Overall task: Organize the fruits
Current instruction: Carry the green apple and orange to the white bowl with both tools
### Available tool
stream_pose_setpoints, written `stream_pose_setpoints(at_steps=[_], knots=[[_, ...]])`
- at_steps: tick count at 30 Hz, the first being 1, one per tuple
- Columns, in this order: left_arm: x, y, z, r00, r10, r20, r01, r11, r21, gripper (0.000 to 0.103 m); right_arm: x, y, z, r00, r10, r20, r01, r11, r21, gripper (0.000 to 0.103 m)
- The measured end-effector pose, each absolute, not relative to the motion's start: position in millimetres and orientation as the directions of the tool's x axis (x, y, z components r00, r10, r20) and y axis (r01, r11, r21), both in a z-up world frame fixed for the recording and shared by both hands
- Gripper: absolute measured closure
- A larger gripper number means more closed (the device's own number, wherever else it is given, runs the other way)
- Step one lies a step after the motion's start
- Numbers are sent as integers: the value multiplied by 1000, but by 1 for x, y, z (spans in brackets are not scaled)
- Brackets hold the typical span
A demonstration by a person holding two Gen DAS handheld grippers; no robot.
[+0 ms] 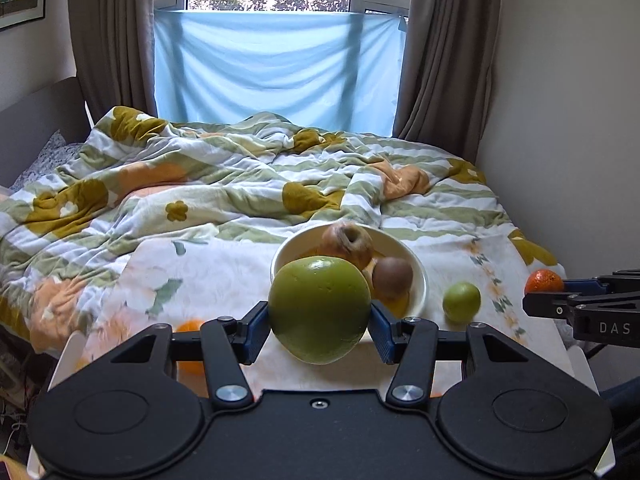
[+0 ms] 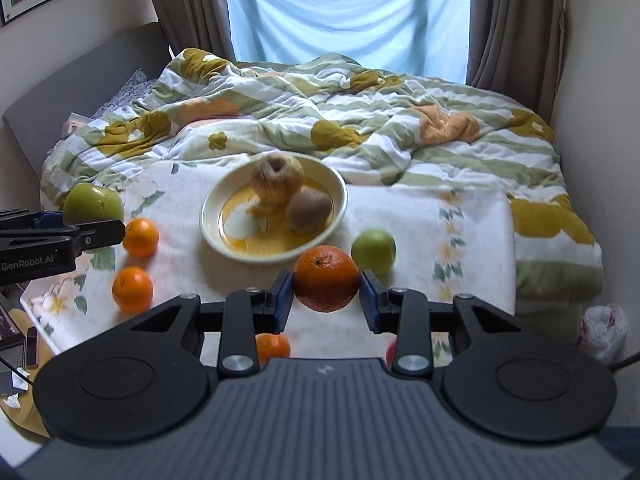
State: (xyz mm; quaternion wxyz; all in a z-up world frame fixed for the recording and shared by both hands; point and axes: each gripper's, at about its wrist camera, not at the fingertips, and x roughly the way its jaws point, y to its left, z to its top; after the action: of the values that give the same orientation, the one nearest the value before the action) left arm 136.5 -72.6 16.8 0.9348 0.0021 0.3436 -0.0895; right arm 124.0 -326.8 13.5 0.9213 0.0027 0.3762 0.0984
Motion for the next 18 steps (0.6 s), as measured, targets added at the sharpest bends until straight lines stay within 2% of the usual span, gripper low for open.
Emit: stream_pose_setpoints(at_steps=[9,18], knots=[[215,-63,8,719,-194,-667,211,976,-56,46,200,-301,23,707,186,-683,-174,981,87,52],[290,-65,-27,648,-222,-728,274,961,-49,46,273,-289,3,683,169,-711,-137,985,103,52]])
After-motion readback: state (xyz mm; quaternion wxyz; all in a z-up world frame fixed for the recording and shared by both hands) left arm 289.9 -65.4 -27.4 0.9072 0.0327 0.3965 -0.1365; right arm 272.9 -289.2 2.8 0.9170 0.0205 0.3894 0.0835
